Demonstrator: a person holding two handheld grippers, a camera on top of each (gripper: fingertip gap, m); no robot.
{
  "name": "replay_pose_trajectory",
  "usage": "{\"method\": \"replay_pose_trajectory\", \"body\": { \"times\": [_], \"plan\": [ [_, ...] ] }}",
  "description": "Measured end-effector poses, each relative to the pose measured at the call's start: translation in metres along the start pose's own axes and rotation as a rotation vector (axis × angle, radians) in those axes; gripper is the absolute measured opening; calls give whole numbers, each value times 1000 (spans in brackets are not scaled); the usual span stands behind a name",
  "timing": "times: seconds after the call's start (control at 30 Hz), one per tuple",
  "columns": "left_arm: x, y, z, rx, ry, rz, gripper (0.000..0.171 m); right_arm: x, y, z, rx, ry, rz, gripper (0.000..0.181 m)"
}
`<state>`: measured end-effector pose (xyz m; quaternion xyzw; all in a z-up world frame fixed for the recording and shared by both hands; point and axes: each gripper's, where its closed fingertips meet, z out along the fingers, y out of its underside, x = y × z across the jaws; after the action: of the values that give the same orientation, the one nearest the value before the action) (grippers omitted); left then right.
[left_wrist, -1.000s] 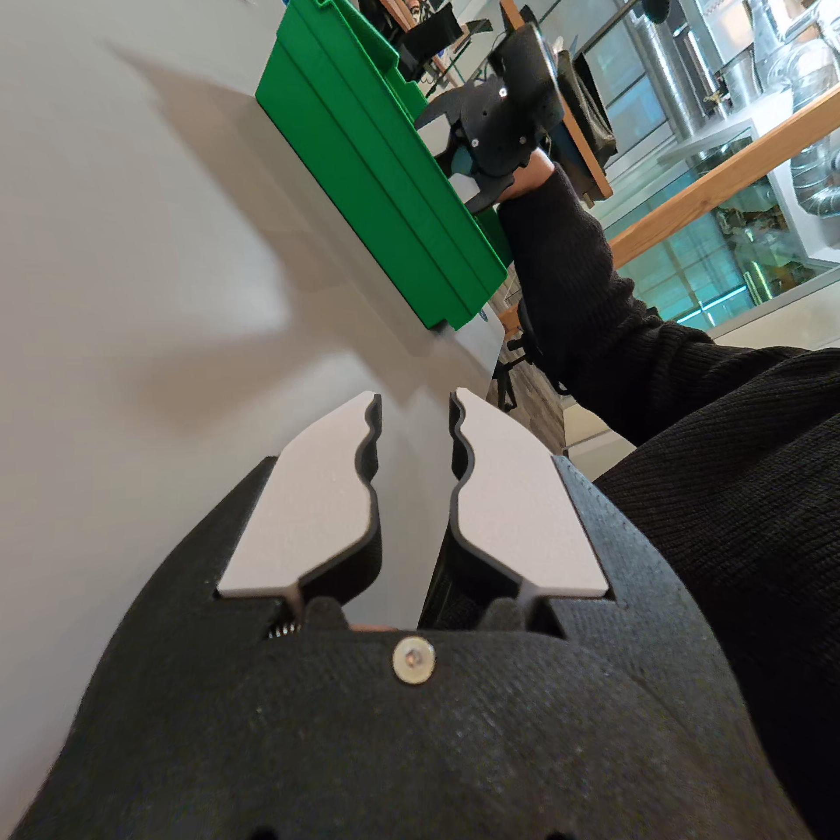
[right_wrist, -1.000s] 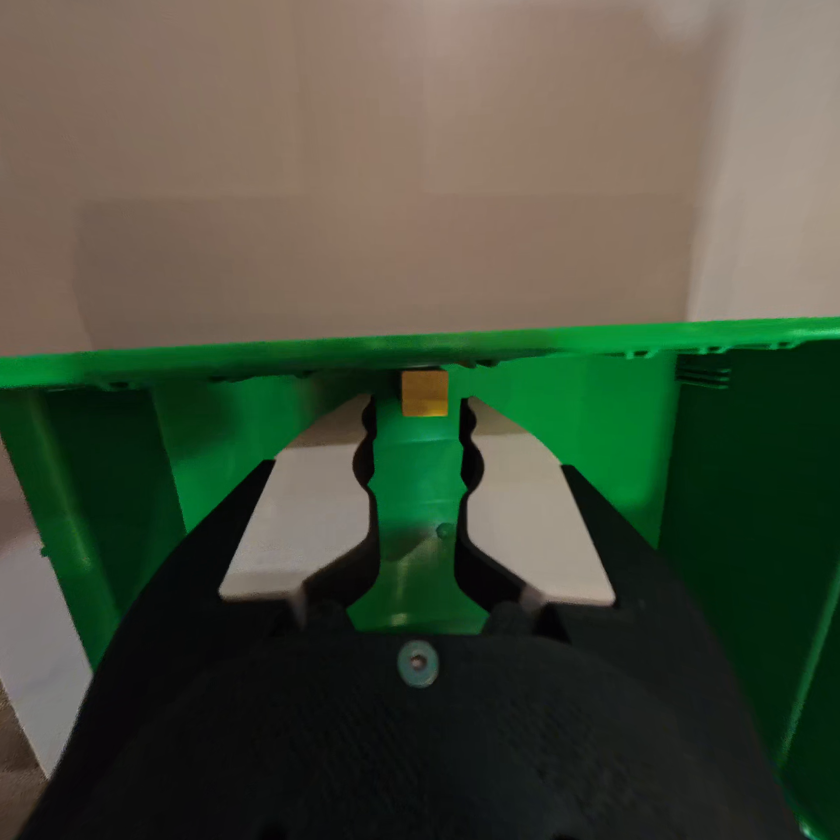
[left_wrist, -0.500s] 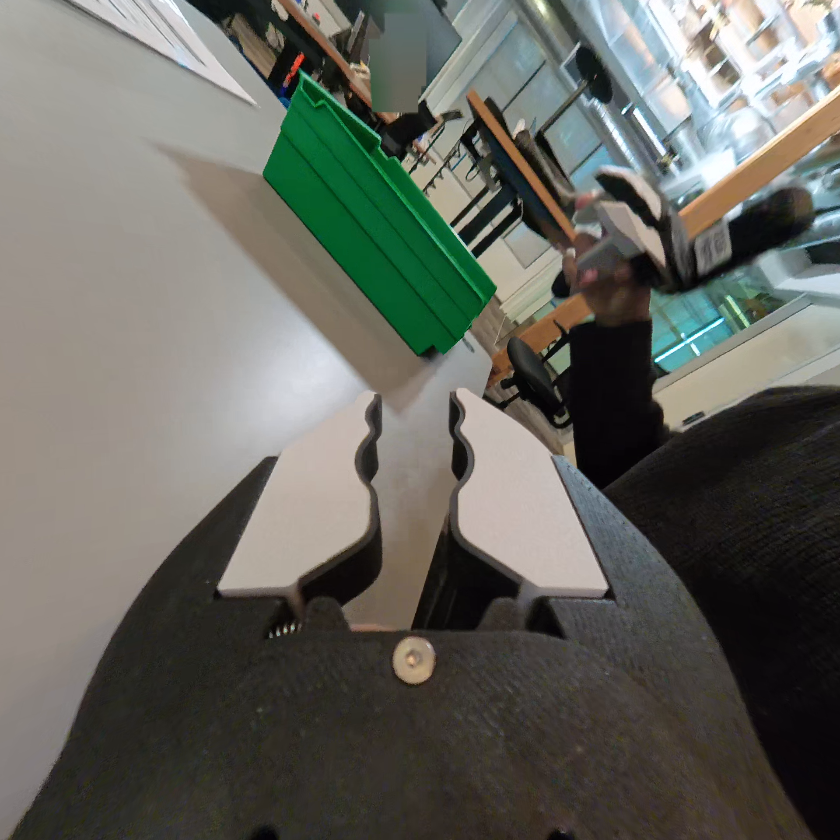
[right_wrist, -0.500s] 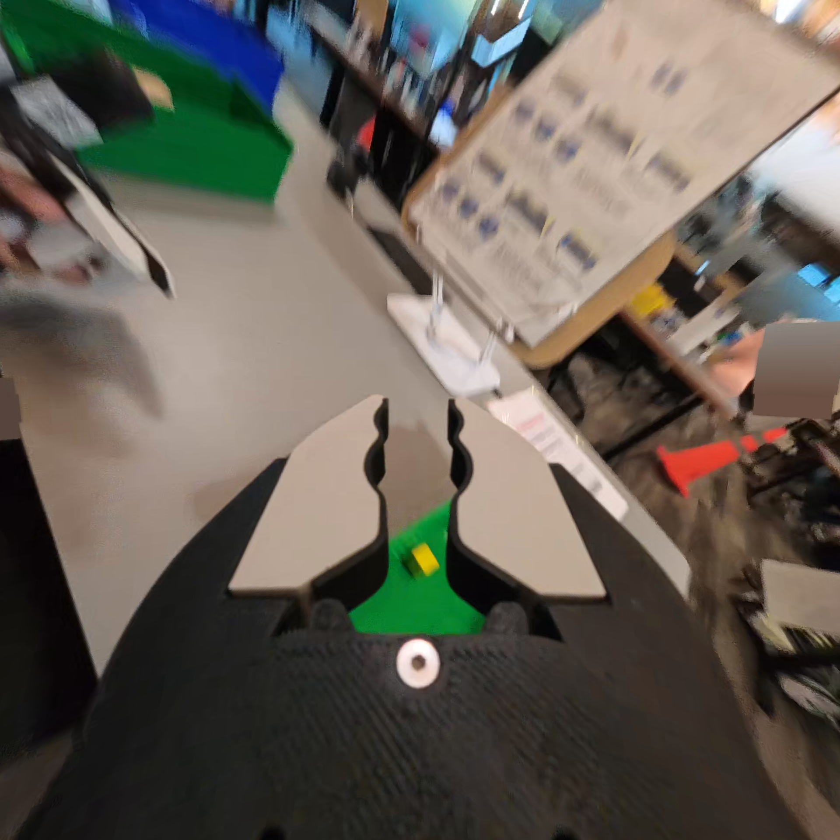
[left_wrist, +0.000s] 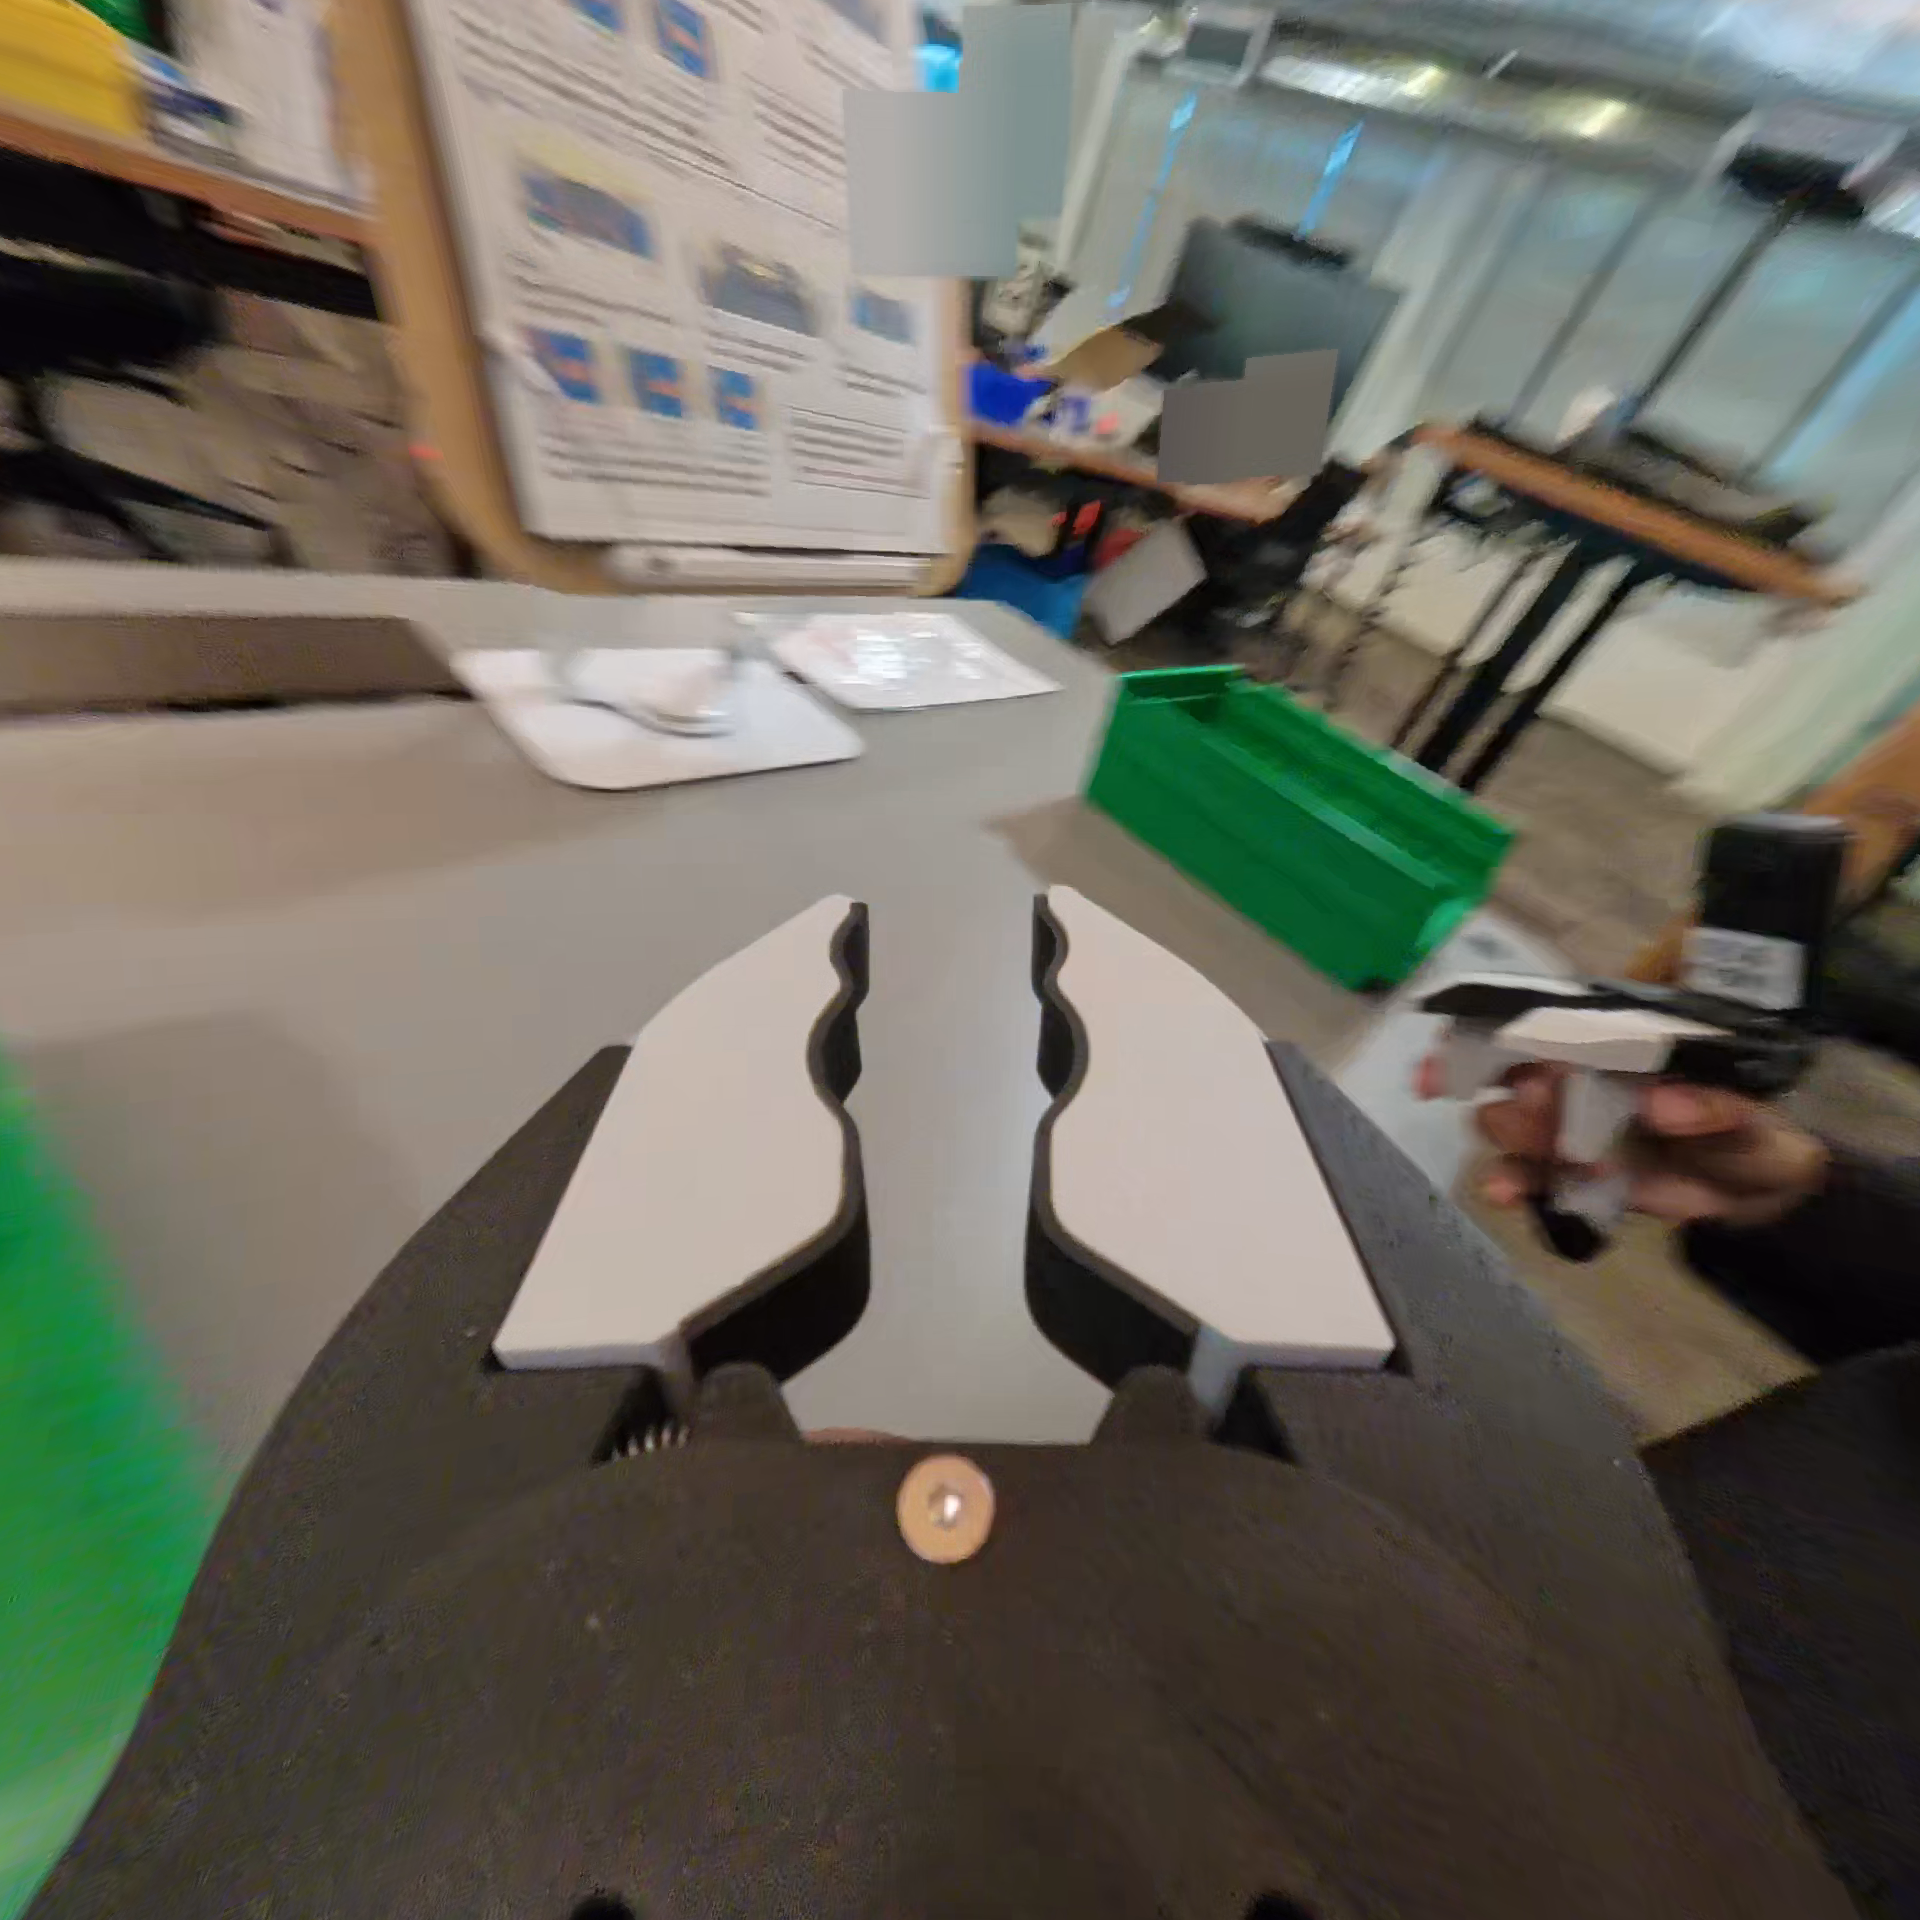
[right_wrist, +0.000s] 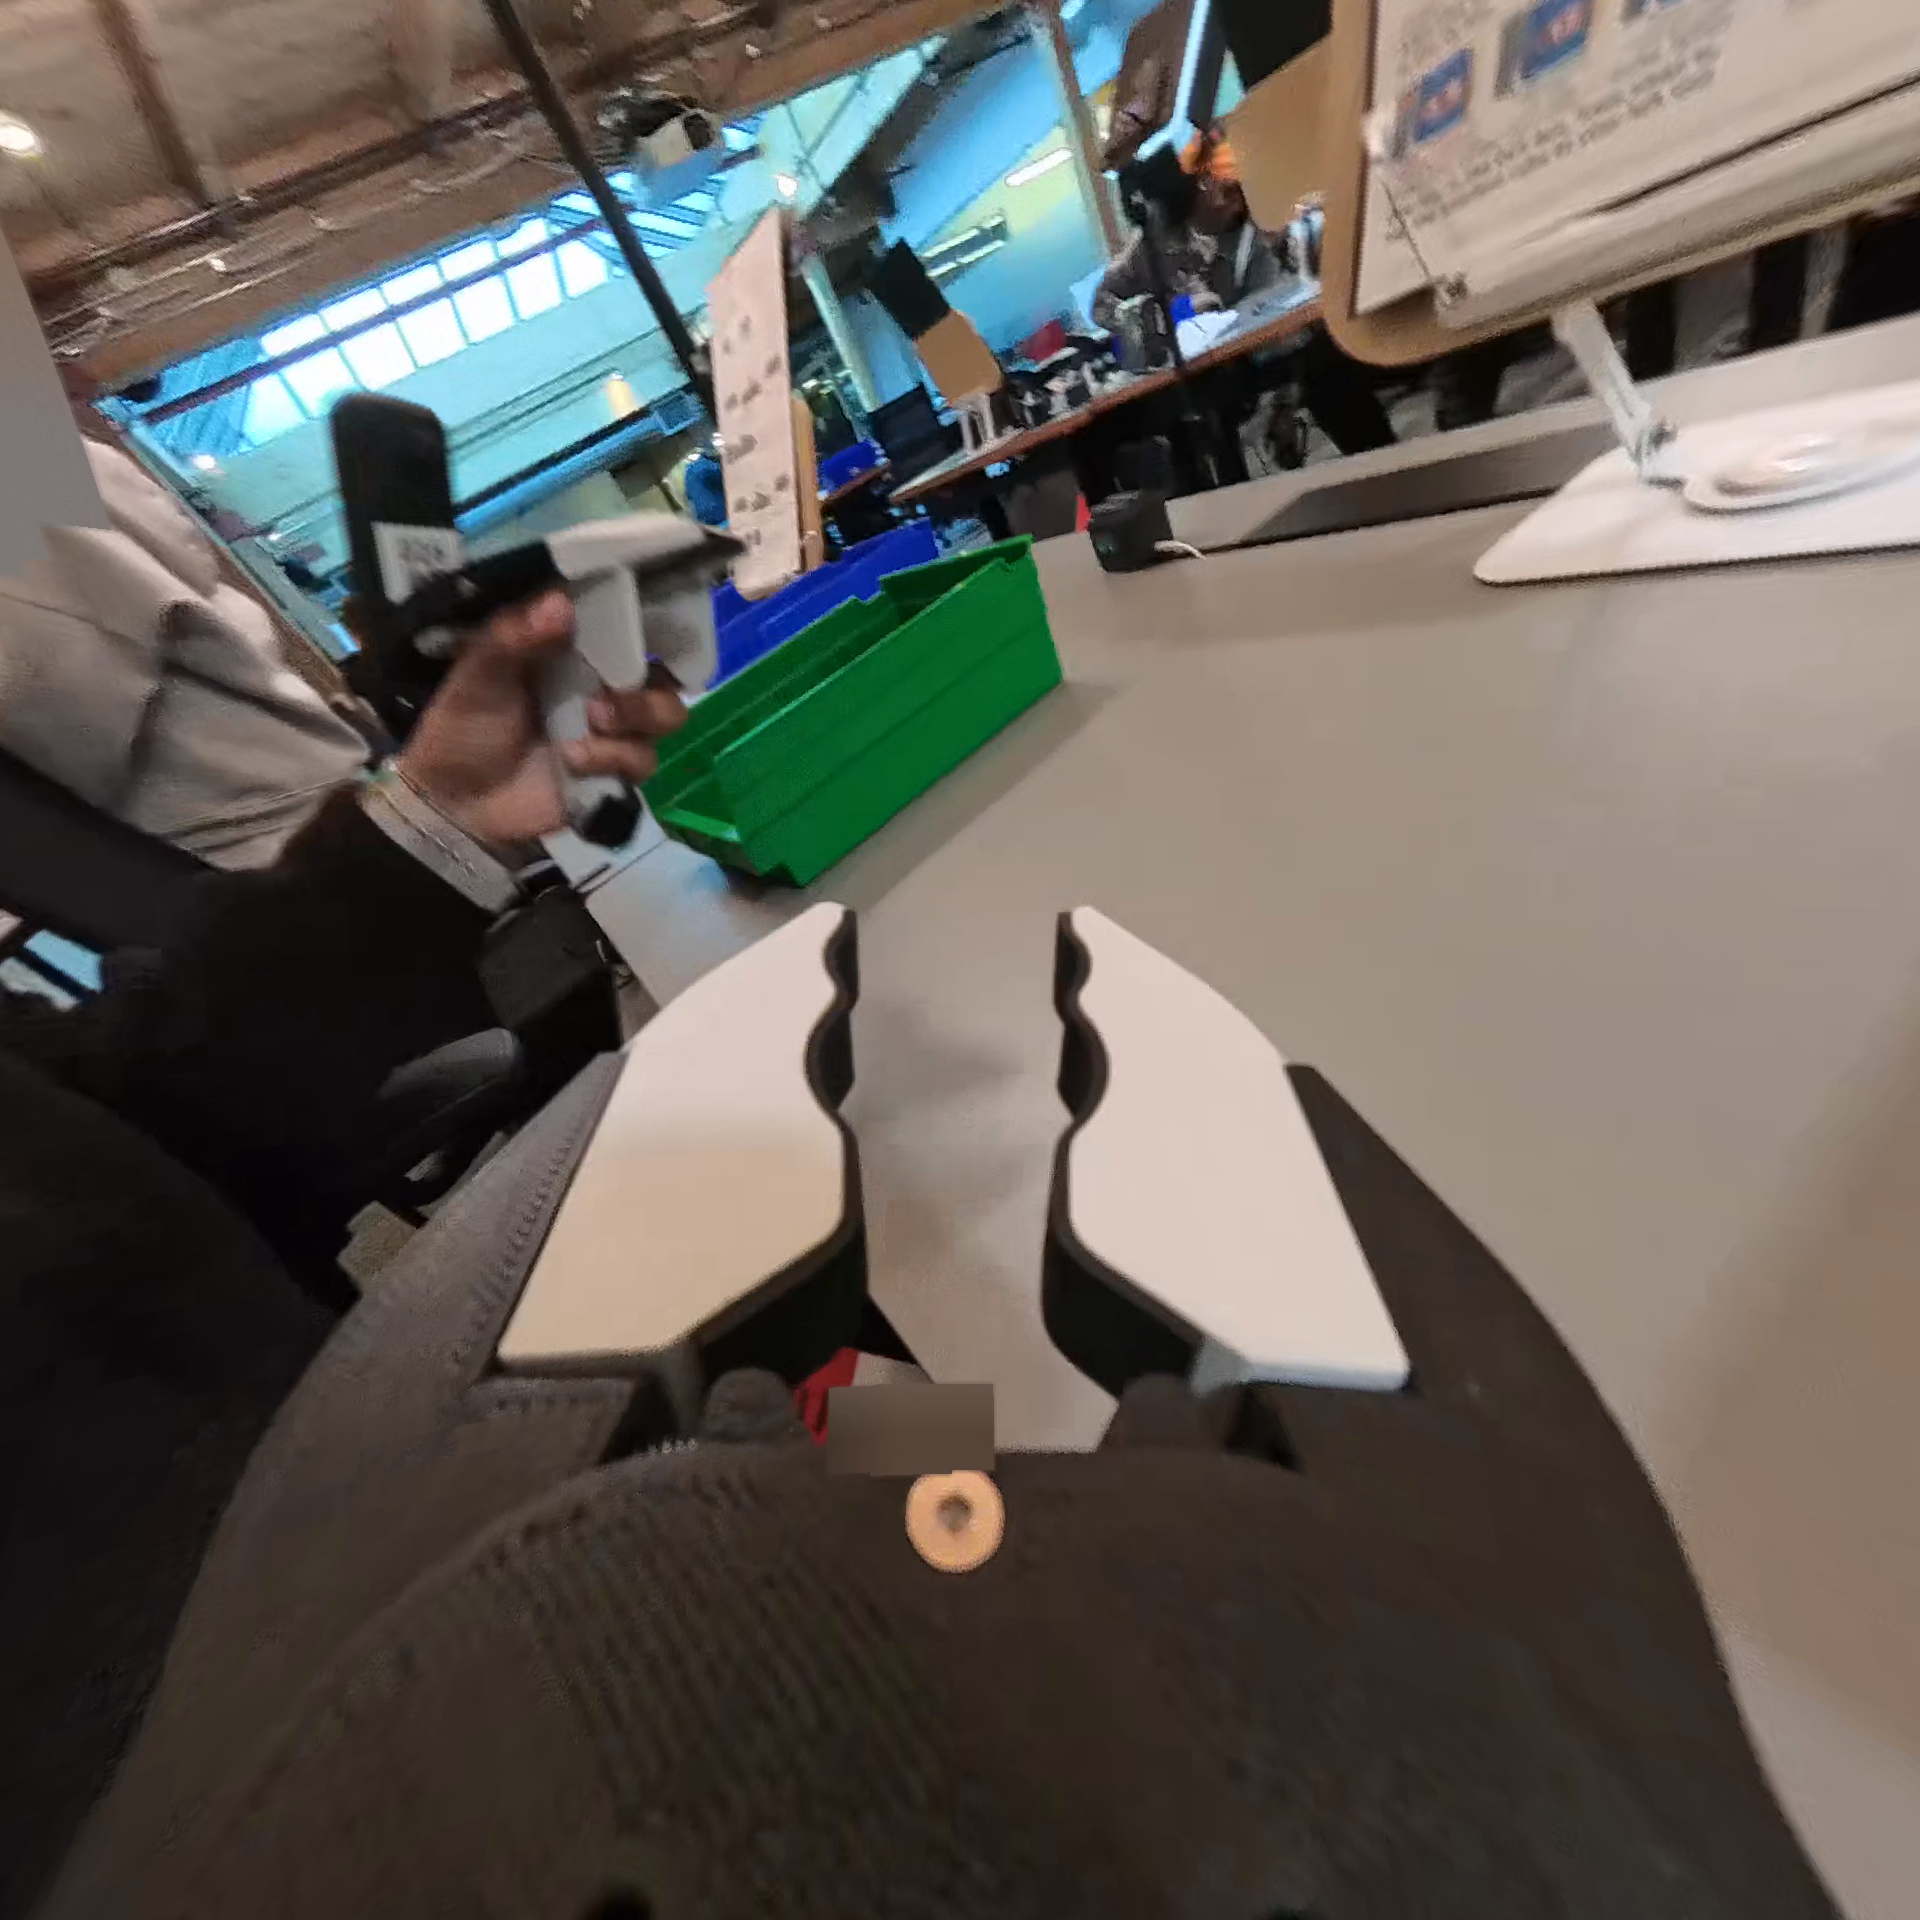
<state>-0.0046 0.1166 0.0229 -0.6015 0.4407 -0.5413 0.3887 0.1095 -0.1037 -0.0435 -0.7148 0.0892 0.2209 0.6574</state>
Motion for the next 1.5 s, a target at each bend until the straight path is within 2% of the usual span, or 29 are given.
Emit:
{"method": "replay_pose_trajectory", "body": {
  "times": [0.03,0.1,0.23,0.3,0.47,0.63,0.73,0.9,1.0,1.1,1.2,1.27,1.33,1.43,1.5],
  "plan": [
    [-21,-9,-13,-46,-51,62,31,0,5,4,-10,0,12,36],
    [-61,-11,-33,-231,-105,169,34,-4,14,9,-52,-29,2,36],
    [-147,20,-66,-748,-188,469,42,-1,22,13,-76,-26,-57,34],
    [-182,37,-71,-924,-211,599,41,1,24,15,-83,-32,-37,33],
    [-221,79,-60,-1190,-98,693,42,8,22,13,-65,-25,11,30],
    [-259,106,-66,-1461,-119,800,33,19,20,9,-59,4,17,26],
    [-271,114,-68,-1546,-114,823,35,23,19,8,-54,10,28,26],
    [-263,117,-61,-1513,-52,755,31,24,24,10,-76,2,38,25],
    [-258,98,-51,-1400,-90,765,30,23,25,10,-82,-1,31,25],
    [-249,53,-39,-1156,-173,721,30,22,25,11,-81,-4,34,25],
    [-226,-7,-27,-802,-251,635,30,20,24,12,-79,-19,49,23],
    [-202,-36,-24,-611,-282,597,30,17,26,14,-82,-43,70,19],
    [-168,-49,-19,-498,-261,541,29,12,29,18,-92,-74,88,18],
    [-96,-49,1,-354,-128,369,29,6,28,30,-91,-101,93,25],
    [-42,-42,19,-263,7,198,29,3,22,39,-78,-86,88,44]
  ]
}}
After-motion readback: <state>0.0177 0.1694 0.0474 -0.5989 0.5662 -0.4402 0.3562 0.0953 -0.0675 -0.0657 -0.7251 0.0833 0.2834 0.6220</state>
